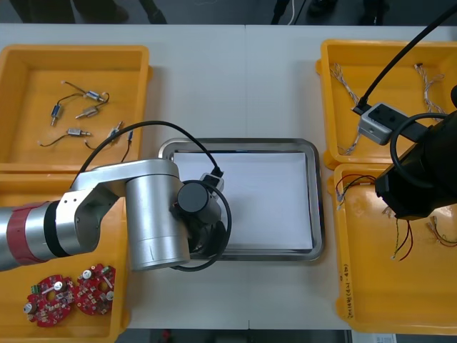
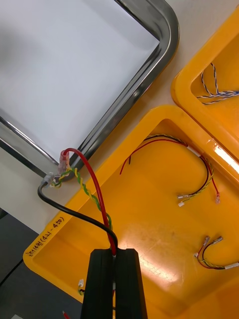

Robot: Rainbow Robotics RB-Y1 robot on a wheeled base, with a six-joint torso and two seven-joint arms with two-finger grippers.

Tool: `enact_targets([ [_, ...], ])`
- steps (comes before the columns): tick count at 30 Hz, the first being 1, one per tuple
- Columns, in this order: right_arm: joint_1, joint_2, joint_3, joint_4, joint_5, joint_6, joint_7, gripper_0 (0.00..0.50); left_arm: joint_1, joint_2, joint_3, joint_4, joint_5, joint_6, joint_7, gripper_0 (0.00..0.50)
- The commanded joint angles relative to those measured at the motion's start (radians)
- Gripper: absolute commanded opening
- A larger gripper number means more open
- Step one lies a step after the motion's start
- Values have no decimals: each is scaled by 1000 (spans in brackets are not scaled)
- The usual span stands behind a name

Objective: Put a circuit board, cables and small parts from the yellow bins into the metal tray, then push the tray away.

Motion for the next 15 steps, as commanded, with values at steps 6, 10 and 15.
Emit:
enact_targets([
  [6,-31,-37,7,-42,12,3,18,0,25,41,-17,-10,-16,-26,77,0],
  [10,-31,-37,7,-53,23,3,17,0,26,41,-17,-10,-17,-28,80,313],
  [15,-31,-37,7,-52,26,3,18,0,26,48,5,-27,-17,-21,83,500],
])
